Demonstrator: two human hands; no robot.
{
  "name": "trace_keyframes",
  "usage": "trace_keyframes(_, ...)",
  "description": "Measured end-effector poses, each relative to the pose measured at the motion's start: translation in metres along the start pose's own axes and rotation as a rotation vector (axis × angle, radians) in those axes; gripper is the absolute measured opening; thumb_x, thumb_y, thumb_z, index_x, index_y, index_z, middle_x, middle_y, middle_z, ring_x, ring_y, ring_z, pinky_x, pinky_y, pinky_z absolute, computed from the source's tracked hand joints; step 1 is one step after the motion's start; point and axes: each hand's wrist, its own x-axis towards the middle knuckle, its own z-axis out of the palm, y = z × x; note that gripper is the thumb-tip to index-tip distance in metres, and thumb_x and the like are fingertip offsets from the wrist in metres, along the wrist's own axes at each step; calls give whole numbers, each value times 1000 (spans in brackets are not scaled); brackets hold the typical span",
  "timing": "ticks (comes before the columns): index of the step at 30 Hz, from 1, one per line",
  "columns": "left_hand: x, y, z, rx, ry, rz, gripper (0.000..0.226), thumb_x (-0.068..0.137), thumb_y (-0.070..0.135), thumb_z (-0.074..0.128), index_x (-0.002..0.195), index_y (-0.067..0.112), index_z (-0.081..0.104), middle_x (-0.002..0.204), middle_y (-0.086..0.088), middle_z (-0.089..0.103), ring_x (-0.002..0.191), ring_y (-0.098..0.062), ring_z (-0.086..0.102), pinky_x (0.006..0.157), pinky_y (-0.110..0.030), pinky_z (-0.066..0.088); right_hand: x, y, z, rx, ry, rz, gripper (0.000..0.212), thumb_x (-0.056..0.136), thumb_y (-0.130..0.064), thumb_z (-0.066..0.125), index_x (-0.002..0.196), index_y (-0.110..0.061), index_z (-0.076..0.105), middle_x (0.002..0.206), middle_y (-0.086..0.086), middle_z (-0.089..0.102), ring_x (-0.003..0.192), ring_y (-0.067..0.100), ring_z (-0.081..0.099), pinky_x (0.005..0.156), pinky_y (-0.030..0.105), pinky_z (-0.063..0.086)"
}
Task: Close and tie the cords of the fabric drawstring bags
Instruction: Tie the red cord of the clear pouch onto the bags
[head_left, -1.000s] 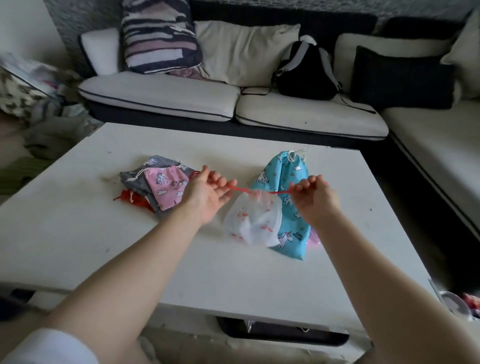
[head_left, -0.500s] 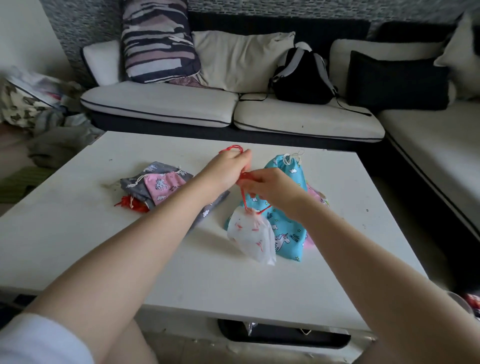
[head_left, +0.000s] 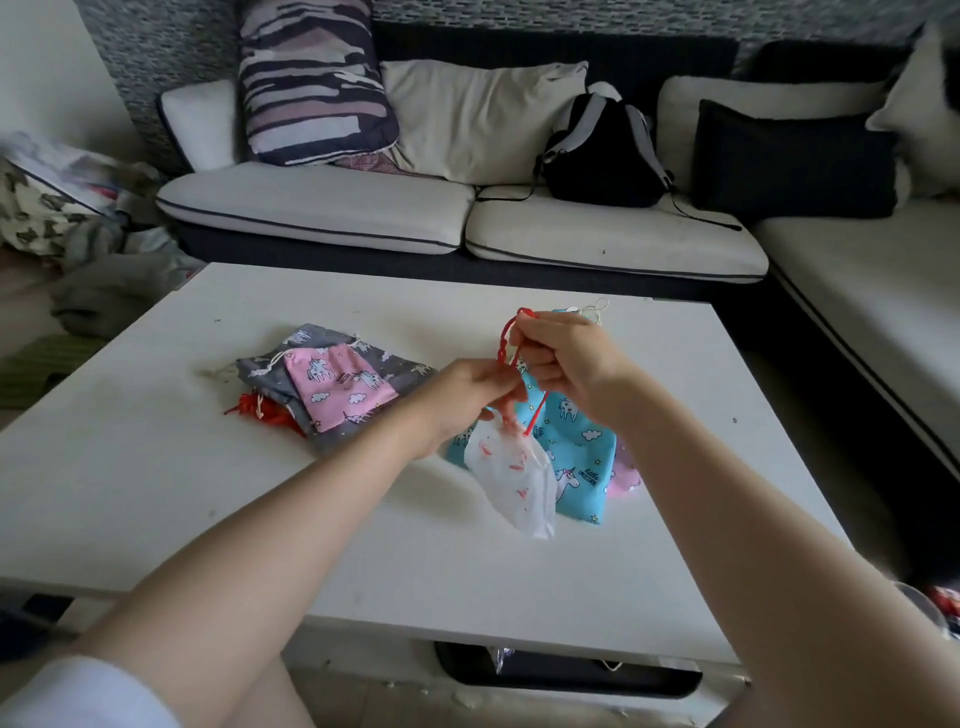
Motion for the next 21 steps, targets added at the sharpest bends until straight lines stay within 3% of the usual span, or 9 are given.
trace_keyframes(3,8,-3,-10,-204,169,-61,30,96,14,41,71,14,58,45,6,50,50,-8,60,61,-26,37,7,6,-15,-63,251,93,32,95,-21,47,66,-12,55,36,-11,31,38,9,22,39,19,20)
trace_keyframes(5,11,-5,-15,-341,200,-144,30,96,12,41,72,12,58,40,5,50,47,-8,61,47,-20,33,10,12,-22,69,367,224,23,95,-15,46,77,-8,58,33,-10,31,32,7,24,36,17,20)
trace_keyframes(7,13,-8,-12,-284,183,-197,30,96,10,39,72,11,58,38,5,49,44,-10,60,40,-17,31,11,13,-22,216,406,215,22,94,-7,41,82,-7,59,35,-8,33,34,7,26,37,17,21)
trace_keyframes(10,13,-7,-4,-115,122,-200,31,98,10,33,78,9,56,37,5,46,45,-13,59,44,-19,33,10,4,-8,309,325,48,23,94,-3,35,87,-12,55,51,-2,46,47,14,39,46,22,35)
trace_keyframes(13,13,-1,-3,-39,51,-187,31,96,6,35,74,12,57,52,-2,47,55,-18,54,51,-17,43,7,-8,6,252,168,-56,25,96,-1,35,86,-11,55,65,2,58,58,15,54,58,24,49)
trace_keyframes(16,12,5,-3,90,-44,-128,38,86,4,43,58,22,62,72,-14,56,59,-17,49,65,-24,43,10,-13,16,135,72,-129,25,96,1,36,83,-12,54,72,4,62,64,15,60,67,25,51)
trace_keyframes(17,11,7,-2,112,-78,-105,37,88,9,44,60,23,64,69,-11,55,58,-17,46,67,-28,40,11,-14,19,122,40,-145,25,96,1,36,83,-12,54,74,5,63,67,16,60,69,25,50)
trace_keyframes(19,10,11,-1,76,-115,-75,30,95,19,41,74,16,62,56,-1,41,50,-12,38,63,-27,36,14,-12,23,88,-24,-154,23,97,-1,36,90,-14,54,80,5,66,74,16,61,67,22,48)
trace_keyframes(21,12,12,-2,5,-87,-39,32,98,19,37,77,8,57,50,4,36,42,-8,33,53,-21,33,17,-6,21,16,-43,-130,21,98,-7,36,104,-18,53,88,5,68,73,14,61,50,19,43)
